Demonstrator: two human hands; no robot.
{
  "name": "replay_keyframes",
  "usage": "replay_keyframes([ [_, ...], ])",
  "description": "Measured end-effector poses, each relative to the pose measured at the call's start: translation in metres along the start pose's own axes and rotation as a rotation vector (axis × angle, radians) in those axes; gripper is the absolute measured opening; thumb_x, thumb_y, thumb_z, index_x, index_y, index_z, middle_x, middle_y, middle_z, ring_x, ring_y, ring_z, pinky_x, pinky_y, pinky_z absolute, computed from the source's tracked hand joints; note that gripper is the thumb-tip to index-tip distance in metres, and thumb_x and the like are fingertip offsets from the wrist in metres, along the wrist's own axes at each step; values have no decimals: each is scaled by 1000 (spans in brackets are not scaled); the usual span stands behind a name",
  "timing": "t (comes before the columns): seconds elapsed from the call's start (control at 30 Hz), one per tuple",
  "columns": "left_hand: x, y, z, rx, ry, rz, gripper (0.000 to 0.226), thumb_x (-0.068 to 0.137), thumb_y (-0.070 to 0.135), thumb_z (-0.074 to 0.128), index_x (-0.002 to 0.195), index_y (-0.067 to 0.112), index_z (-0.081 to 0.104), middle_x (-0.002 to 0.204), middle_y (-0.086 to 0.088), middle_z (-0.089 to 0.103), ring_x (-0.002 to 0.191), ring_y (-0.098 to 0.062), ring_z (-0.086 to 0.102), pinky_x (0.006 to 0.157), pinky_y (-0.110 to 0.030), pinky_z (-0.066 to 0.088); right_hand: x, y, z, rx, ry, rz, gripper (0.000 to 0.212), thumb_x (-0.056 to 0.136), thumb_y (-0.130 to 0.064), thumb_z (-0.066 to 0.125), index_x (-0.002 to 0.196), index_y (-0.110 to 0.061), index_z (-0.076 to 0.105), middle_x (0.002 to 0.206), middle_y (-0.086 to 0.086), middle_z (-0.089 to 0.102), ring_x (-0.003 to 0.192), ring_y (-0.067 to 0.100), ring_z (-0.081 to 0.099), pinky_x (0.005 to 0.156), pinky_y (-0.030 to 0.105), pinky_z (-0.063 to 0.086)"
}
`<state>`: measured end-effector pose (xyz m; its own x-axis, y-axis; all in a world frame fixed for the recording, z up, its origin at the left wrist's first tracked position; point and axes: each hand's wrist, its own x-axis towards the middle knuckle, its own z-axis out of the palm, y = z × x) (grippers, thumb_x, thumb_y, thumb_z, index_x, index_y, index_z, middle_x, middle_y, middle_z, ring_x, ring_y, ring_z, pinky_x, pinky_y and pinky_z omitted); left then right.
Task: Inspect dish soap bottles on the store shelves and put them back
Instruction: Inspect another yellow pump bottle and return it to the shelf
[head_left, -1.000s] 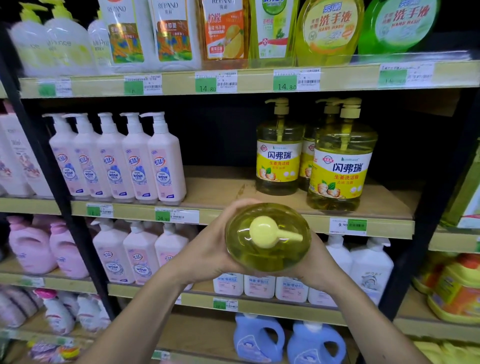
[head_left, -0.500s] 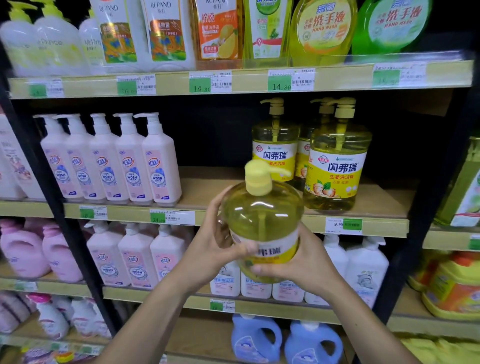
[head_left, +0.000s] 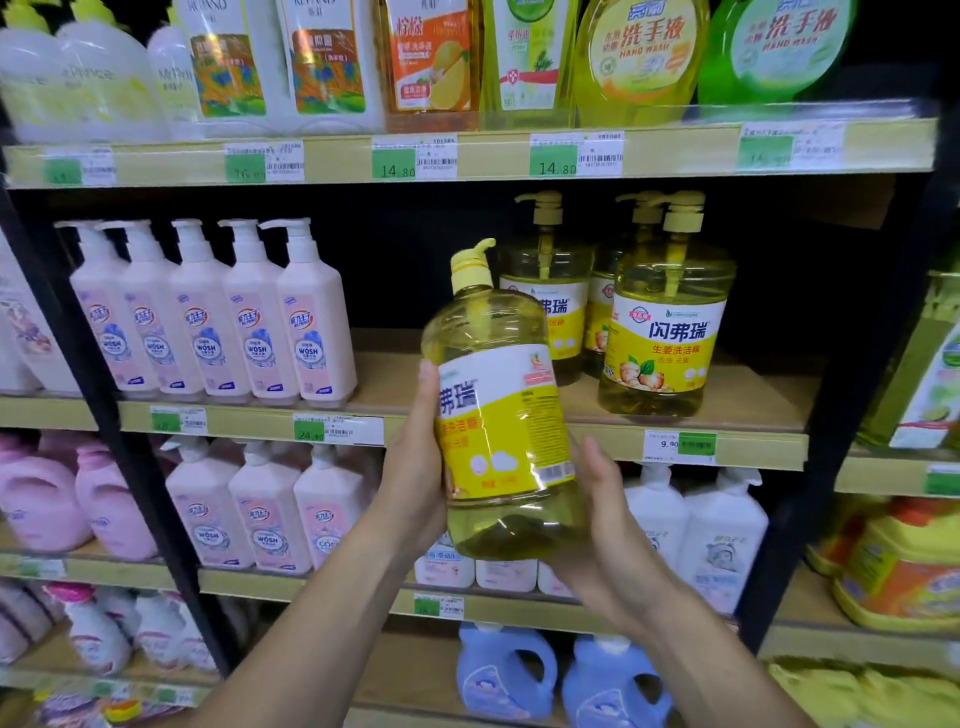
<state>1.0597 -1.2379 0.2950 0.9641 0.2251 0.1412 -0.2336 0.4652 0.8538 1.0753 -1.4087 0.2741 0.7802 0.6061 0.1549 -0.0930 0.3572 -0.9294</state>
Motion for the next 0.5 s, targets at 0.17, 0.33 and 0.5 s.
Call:
replay_keyframes([
  [0.17, 9, -2, -7, -166, -59, -47, 82, 103, 77, 36, 128, 13, 80, 133, -21, 74, 114, -34, 77, 89, -46, 65, -7, -3, 15, 3, -32, -56, 66, 97, -51, 63, 157, -60, 36, 157, -19, 56, 143, 16, 57, 117, 59, 48],
  [0.33, 14, -6, -6, -218, -51, -39, 79, 113, 63, 26, 109, 13, 87, 115, -15, 82, 100, -28, 82, 78, -40, 67, -7, -5, 20, -120, -25, -125, 73, 78, -77, 74, 141, -79, 39, 145, -39, 56, 139, -4, 55, 120, 48, 46],
  [0.5, 14, -5, 1, -232, -67, -79, 82, 107, 73, 32, 120, 10, 83, 126, -19, 77, 109, -33, 79, 85, -45, 66, -3, -3, 23, -22, 58, -93, 51, 92, -70, 61, 140, -73, 47, 150, -22, 61, 139, 13, 61, 115, 58, 50],
])
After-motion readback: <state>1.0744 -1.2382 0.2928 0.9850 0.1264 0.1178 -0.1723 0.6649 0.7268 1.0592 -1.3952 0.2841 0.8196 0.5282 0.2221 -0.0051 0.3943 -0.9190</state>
